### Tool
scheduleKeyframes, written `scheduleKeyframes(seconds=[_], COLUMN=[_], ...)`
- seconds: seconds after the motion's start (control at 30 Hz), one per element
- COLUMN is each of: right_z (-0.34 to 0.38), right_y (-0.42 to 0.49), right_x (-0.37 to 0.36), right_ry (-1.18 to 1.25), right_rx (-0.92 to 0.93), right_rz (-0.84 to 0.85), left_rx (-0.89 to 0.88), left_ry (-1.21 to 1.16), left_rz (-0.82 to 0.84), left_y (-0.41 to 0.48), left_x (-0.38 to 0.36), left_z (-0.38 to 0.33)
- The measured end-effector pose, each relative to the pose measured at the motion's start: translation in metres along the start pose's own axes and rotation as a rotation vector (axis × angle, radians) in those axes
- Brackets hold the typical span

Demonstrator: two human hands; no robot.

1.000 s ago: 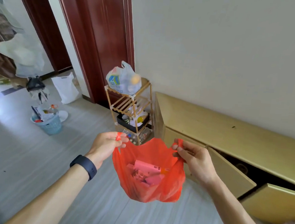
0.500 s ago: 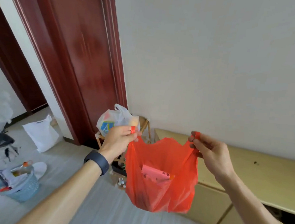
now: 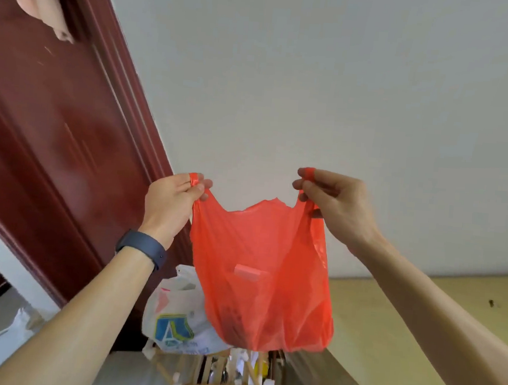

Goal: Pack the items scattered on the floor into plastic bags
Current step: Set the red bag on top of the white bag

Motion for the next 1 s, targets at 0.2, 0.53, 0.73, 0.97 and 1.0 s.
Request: scheduleKeyframes(seconds=[0.2, 0.53, 0.73, 0.97, 1.0], right_z=[-0.005, -0.037, -0.095, -0.183, -0.187], right_y=[0.098, 0.203, 0.221, 0.214, 0.214], right_x=[-0.079, -0.205, -0.261, -0.293, -0.294], right_ry=[0.057, 0.023, -0.068, -0.174, -0.177], right_rx=[0.046, 0.032, -0.102, -0.339, -0.348], right_rz=[-0.039, -0.034, -0.055, -0.176, -0.202], left_rx=[-0.007, -0.009, 0.104, 0.360, 0.378], left_ry=[0.011, -0.015, -0.074, -0.094, -0.115], left_rz=[0.005, 0.009, 0.136, 0.346, 0.346], left_y=[0.116, 0.244, 0.281, 0.288, 0.290], left_x=[0.027, 0.084, 0.110, 0.108, 0.110], left_z=[0.032, 0.117, 0.202, 0.326, 0.337])
Point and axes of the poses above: each hand's wrist, its own y-axis towards the middle knuckle, its own x-axis out of the back of the hand, z = x × y, the point moved 2 cm from there along y, towards the middle knuckle, and after that the axes turned 5 degrees about -x, right-handed, at the moved point
